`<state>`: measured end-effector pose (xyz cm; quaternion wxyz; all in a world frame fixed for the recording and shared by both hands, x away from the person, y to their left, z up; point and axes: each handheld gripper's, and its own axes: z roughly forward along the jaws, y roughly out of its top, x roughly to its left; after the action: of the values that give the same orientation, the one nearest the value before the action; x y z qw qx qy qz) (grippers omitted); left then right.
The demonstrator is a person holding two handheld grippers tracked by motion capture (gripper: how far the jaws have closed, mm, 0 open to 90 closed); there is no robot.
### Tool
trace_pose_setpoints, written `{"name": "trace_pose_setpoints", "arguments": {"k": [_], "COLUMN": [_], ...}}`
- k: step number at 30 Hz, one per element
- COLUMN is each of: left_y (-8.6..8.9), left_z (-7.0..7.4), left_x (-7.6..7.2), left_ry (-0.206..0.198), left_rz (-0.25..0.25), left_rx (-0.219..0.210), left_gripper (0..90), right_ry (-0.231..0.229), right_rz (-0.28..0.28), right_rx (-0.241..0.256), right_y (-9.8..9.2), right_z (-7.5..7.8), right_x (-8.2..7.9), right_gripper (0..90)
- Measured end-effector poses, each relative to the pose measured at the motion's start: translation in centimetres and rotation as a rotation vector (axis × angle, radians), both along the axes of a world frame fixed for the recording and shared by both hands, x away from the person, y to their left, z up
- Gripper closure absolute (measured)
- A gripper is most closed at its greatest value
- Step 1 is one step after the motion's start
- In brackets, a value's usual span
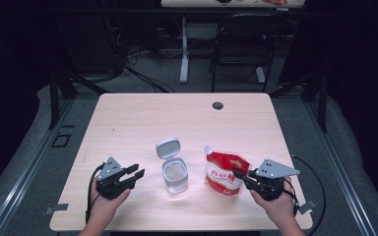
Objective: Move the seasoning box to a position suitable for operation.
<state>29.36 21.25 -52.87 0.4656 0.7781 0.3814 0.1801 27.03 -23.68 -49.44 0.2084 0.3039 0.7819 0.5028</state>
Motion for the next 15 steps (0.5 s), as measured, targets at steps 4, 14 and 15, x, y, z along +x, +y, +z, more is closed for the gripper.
{"name": "trace_pose_setpoints", "arguments": {"k": [4, 14, 15], "left_y": [0.09, 0.29, 0.29], "left_z": [-0.02, 0.02, 0.01], "left_x": [0.03, 0.11, 0.13], "left_ry": [0.002, 0.000, 0.000], "left_rz": [0.001, 0.004, 0.003], "left_rx": [0.000, 0.005, 0.004], "left_gripper": [66.0, 66.0, 66.0], "right_ry": [0.005, -0.011, -0.013], "right_rz": [-0.038, -0.165, -0.178], "right_rx": [0.005, 0.009, 0.011], "right_y": [0.23, 0.24, 0.19], "right_z": [0.19, 0.43, 0.42], "right_x": [-0.03, 0.82, 0.92], "right_gripper": [90.0, 90.0, 90.0]}}
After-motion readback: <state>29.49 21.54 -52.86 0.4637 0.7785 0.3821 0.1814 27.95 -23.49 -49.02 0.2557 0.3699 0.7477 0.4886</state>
